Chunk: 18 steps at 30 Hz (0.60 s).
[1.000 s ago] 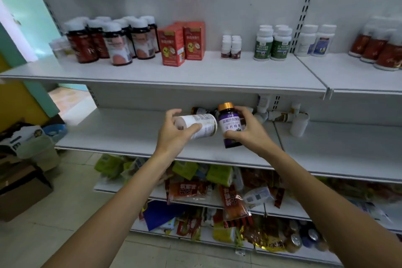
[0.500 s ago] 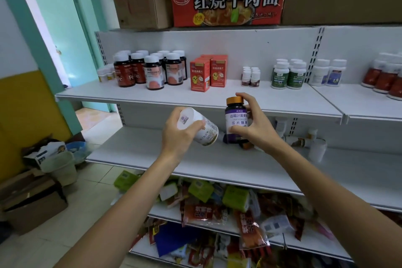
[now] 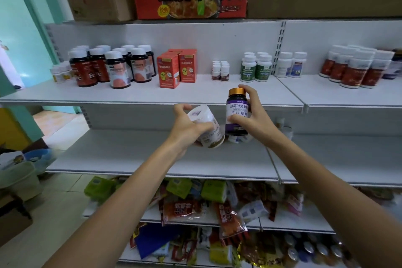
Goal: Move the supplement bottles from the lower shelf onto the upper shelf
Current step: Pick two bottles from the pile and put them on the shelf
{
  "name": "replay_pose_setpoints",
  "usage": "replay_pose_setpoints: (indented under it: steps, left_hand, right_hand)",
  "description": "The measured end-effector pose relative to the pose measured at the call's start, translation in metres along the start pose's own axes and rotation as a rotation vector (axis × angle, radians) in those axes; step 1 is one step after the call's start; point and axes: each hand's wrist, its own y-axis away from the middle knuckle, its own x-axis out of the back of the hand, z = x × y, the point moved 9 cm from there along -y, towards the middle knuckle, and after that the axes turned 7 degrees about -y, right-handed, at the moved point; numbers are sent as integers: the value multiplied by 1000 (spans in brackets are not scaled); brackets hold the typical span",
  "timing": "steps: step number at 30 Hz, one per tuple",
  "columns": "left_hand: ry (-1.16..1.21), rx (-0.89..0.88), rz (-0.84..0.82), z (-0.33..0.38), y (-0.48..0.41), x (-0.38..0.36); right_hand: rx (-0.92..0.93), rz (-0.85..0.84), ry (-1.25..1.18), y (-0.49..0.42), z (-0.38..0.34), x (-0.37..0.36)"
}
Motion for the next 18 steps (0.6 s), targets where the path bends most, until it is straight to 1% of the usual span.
replay_pose_setpoints:
  steps: [4, 7, 11, 15, 18]
  left_hand:
    - [-45, -62, -24, 11, -4, -43]
    - [-61, -130, -89, 27, -11, -87]
    - [-12, -218, -245, 52, -13, -176]
    - [88, -309, -336, 81, 1, -277]
    - [135, -354, -422, 96, 15, -347]
  right_hand:
    - [-8, 80, 1, 14, 8, 46]
    - [-4, 165, 18, 27, 11, 96]
    - [-8, 288, 39, 55, 14, 185]
    - [-34, 429, 115, 93, 21, 290]
    - [-66, 478, 129, 116, 29, 356]
